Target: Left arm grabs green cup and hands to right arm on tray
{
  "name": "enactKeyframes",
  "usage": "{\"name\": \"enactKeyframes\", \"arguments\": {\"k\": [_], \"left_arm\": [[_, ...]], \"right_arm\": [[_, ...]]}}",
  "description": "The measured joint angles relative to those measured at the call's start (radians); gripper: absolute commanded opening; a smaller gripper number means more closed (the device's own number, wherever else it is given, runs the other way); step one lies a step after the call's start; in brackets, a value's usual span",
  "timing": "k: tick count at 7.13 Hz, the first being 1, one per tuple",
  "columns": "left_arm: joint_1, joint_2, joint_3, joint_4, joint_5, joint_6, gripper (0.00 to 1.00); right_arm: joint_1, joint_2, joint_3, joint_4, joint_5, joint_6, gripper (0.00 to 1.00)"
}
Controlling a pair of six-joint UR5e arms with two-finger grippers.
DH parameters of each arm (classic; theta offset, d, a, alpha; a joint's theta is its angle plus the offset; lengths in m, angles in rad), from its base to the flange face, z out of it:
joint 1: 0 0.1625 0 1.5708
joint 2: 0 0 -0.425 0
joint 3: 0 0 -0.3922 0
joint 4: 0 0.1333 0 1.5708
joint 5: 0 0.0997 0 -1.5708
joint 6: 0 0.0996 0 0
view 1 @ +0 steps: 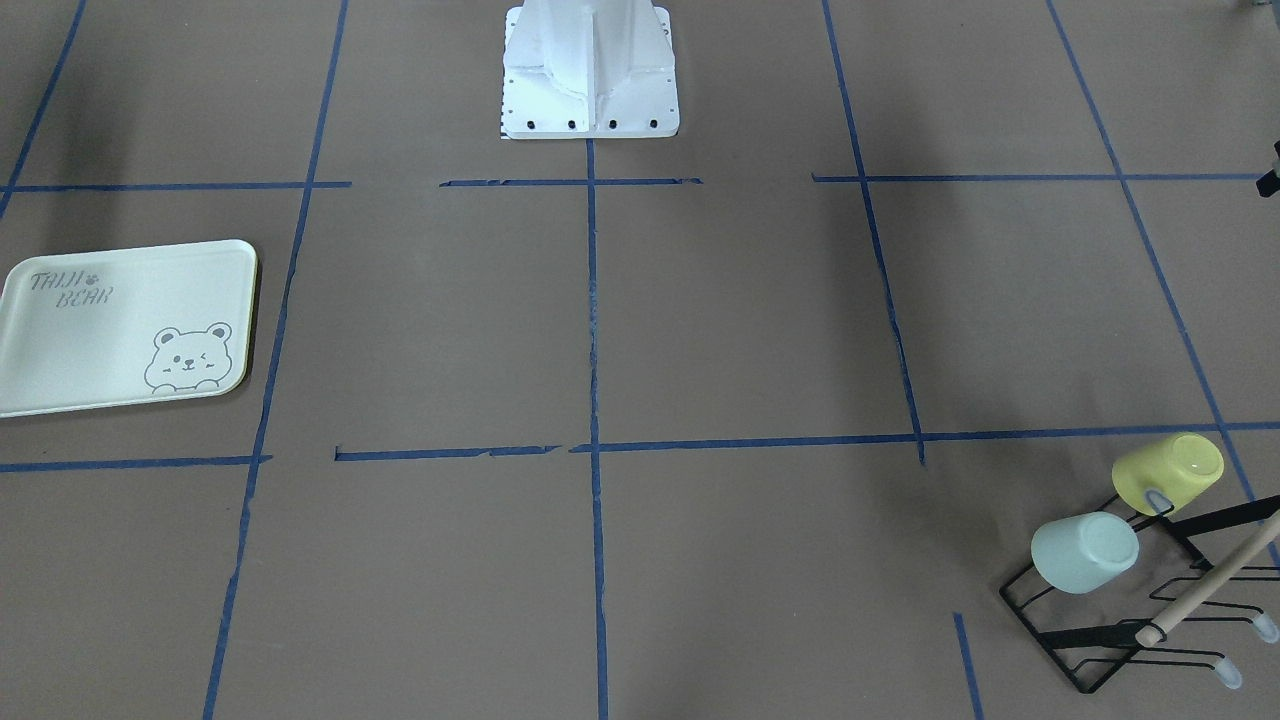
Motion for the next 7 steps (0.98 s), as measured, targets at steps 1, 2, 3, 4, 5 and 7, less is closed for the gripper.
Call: {"name": "enactKeyframes", "arguments": {"k": [1, 2, 3, 4, 5, 7], "left_arm": [[0.007, -0.062, 0.005, 0.004, 0.0, -0.053, 1.0], [0.027, -0.138, 0.019, 0.01, 0.001, -0.103, 1.0], [0.064, -0.215, 0.033, 0.014, 0.008, -0.174, 1.0], [0.11, -0.297, 0.051, 0.016, 0.038, -0.266, 1.0], [0.154, -0.383, 0.083, 0.016, 0.089, -0.353, 1.0], [0.24, -0.549, 0.197, 0.011, 0.223, -0.456, 1.0]], "right_arm": [[0.0, 0.001, -0.004, 0.014, 0.004, 0.0, 1.0], [0.0, 0.001, -0.012, 0.036, 0.006, 0.001, 1.0], [0.0, 0.001, -0.021, 0.051, 0.009, 0.002, 1.0], [0.0, 0.001, -0.025, 0.057, 0.014, 0.002, 1.0], [-0.001, 0.001, -0.028, 0.059, 0.02, 0.002, 1.0], [0.0, 0.0, -0.03, 0.06, 0.031, 0.002, 1.0]]}}
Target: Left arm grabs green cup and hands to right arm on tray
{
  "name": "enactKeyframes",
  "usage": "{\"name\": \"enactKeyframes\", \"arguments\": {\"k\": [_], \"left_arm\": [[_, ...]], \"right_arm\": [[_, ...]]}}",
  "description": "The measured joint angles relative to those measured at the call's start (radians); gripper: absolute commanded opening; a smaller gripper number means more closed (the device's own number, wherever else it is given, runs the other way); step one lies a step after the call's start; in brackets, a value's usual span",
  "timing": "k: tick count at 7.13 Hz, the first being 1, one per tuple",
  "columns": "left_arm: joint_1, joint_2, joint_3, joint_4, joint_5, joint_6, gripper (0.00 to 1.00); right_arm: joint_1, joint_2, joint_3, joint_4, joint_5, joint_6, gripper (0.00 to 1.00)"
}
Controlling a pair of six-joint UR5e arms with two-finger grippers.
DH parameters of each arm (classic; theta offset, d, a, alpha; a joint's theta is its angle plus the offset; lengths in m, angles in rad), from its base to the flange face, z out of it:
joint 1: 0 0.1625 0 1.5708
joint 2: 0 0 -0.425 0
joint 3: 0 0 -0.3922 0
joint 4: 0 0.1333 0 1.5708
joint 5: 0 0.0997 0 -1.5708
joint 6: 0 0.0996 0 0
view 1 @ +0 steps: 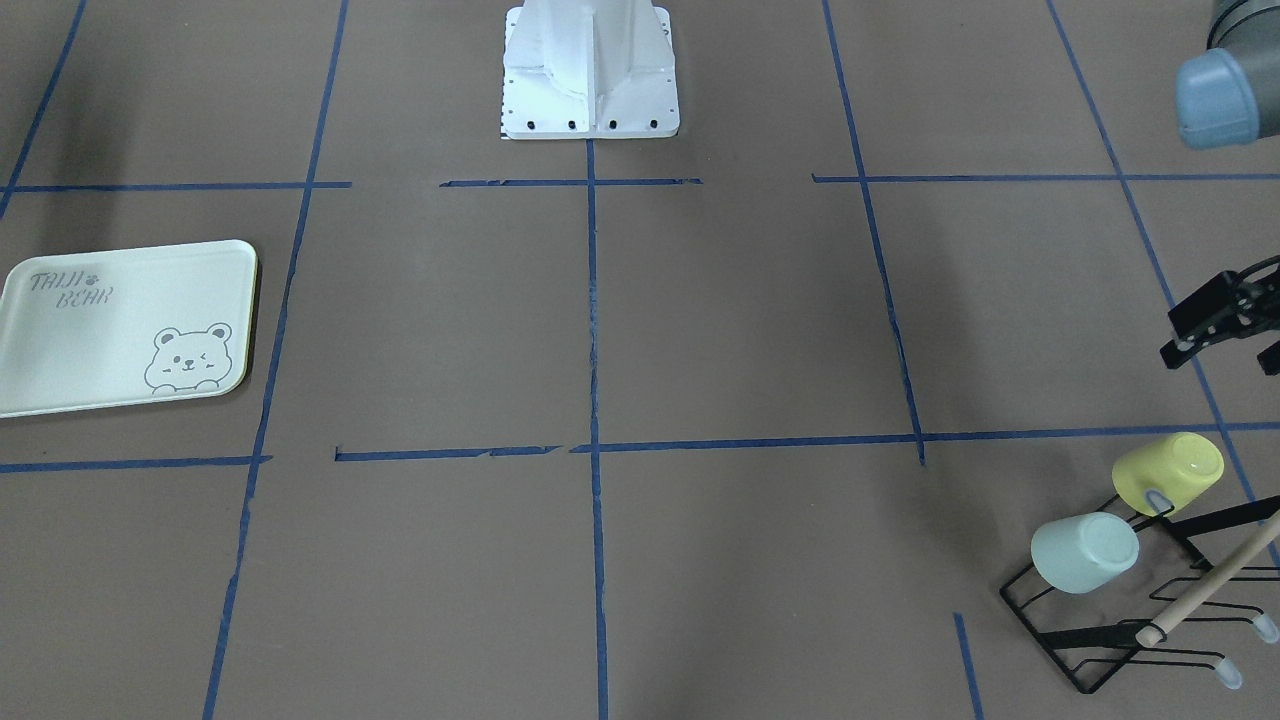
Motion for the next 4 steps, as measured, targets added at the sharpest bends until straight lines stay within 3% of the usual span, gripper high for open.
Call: {"name": "enactKeyframes", "arguments": {"k": [2, 4], "left_arm": [[0.041, -0.115, 0.146, -0.044, 0.061, -0.017, 1.0], [0.067, -0.165, 0.271, -0.151, 0.111, -0.018, 1.0]], "right_arm": [[0.0, -0.001, -0.002, 0.0, 0.01, 0.0, 1.0], [0.0, -0.001, -0.005, 0.0, 0.011, -0.001, 1.0]]}}
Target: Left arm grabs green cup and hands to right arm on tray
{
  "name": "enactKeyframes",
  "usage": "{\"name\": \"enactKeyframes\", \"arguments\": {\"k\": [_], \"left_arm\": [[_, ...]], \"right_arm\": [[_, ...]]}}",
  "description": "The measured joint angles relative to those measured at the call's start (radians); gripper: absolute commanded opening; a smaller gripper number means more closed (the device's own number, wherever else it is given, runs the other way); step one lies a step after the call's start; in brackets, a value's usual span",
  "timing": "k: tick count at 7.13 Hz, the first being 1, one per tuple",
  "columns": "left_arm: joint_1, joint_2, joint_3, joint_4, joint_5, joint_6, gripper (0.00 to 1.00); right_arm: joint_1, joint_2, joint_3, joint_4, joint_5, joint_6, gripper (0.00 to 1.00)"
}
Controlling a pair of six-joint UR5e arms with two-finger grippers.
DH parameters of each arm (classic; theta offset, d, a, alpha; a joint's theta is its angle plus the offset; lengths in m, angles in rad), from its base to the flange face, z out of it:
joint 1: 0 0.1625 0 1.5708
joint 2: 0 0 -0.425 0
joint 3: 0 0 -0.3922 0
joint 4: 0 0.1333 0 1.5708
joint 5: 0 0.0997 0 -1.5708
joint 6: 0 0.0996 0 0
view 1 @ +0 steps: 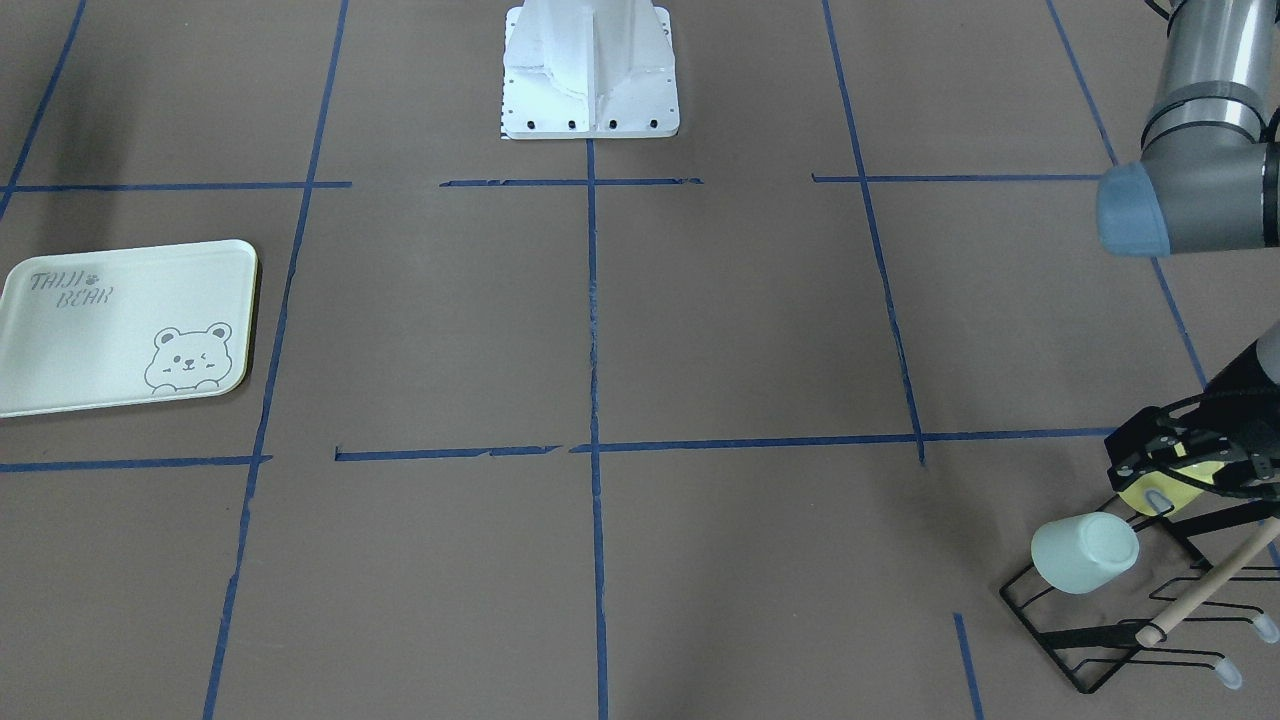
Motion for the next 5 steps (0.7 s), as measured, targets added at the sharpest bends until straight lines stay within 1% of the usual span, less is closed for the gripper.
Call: {"name": "enactKeyframes", "arguments": {"k": [2, 3, 5], "left_arm": [[0.046, -0.023, 0.045, -0.037, 0.067, -0.002, 1.0], [0.054, -0.032, 0.063, -0.048, 0.076, -0.004, 1.0], [0.069, -0.051, 0.125, -0.114, 0.08, -0.027, 1.0]], "right_arm": [[0.0, 0.0, -0.003, 0.0, 0.001, -0.001, 1.0], [0.0, 0.0, -0.005, 0.0, 0.001, -0.001, 1.0], [0.0, 0.0, -0.008, 0.0, 0.002, -0.001, 1.0]]}}
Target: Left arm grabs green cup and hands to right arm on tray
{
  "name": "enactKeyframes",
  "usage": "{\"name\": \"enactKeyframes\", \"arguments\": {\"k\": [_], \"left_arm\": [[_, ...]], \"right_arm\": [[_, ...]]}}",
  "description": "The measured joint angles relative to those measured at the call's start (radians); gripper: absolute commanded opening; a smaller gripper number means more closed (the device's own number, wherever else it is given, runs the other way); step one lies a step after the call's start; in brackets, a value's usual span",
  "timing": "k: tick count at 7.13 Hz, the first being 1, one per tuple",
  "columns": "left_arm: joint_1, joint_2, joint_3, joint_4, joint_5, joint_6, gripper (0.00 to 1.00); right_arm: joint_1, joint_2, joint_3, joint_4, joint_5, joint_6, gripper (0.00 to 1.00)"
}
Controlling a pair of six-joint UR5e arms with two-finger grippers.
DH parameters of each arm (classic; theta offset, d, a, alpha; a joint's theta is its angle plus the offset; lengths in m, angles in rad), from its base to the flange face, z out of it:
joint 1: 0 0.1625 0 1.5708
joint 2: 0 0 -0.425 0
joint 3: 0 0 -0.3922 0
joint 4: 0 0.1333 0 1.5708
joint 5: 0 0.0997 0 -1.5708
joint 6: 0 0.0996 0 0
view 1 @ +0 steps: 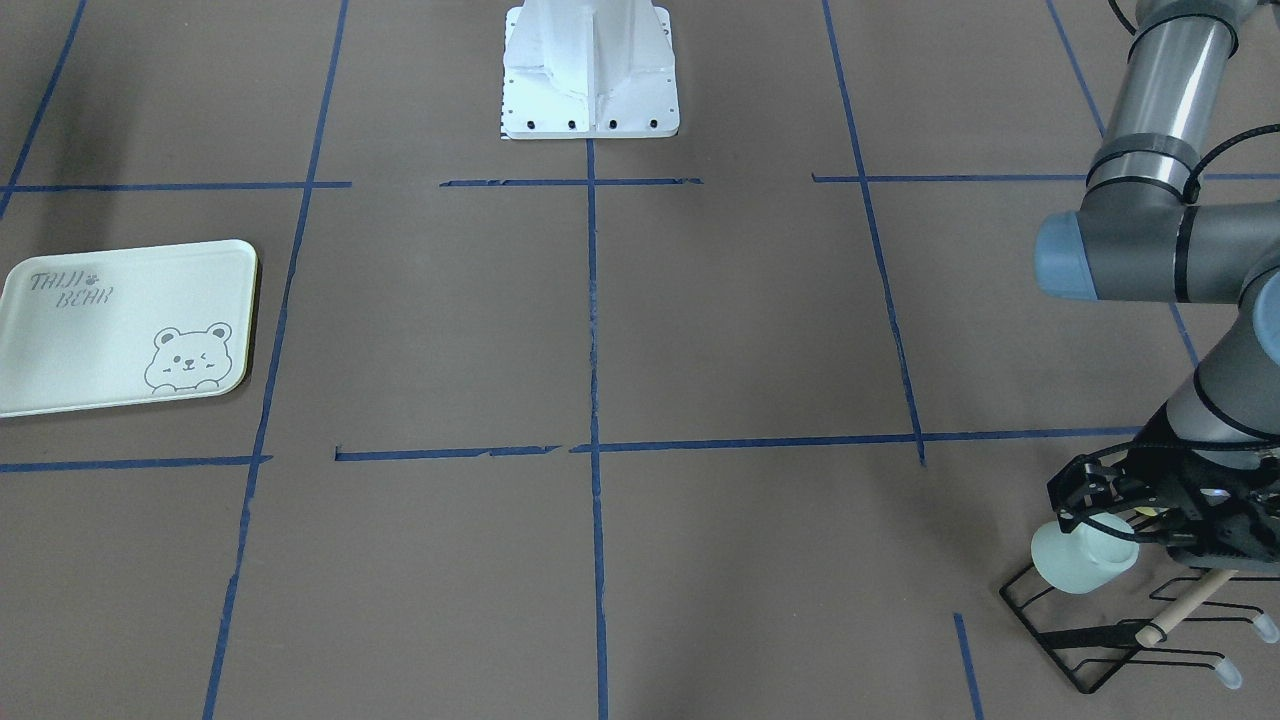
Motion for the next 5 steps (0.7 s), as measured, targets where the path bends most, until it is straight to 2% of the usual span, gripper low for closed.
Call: {"name": "enactKeyframes", "arguments": {"k": [2, 5], "left_arm": [[0.009, -0.008, 0.052, -0.061, 0.001, -0.011, 1.0], [0.03, -0.016, 0.093, -0.078, 0.036, -0.012, 0.98]], "right_arm": [[0.0, 0.0, 0.0, 0.0, 0.0, 0.0, 1.0], [0.0, 0.0, 0.0, 0.001, 0.0, 0.0, 1.0]]}}
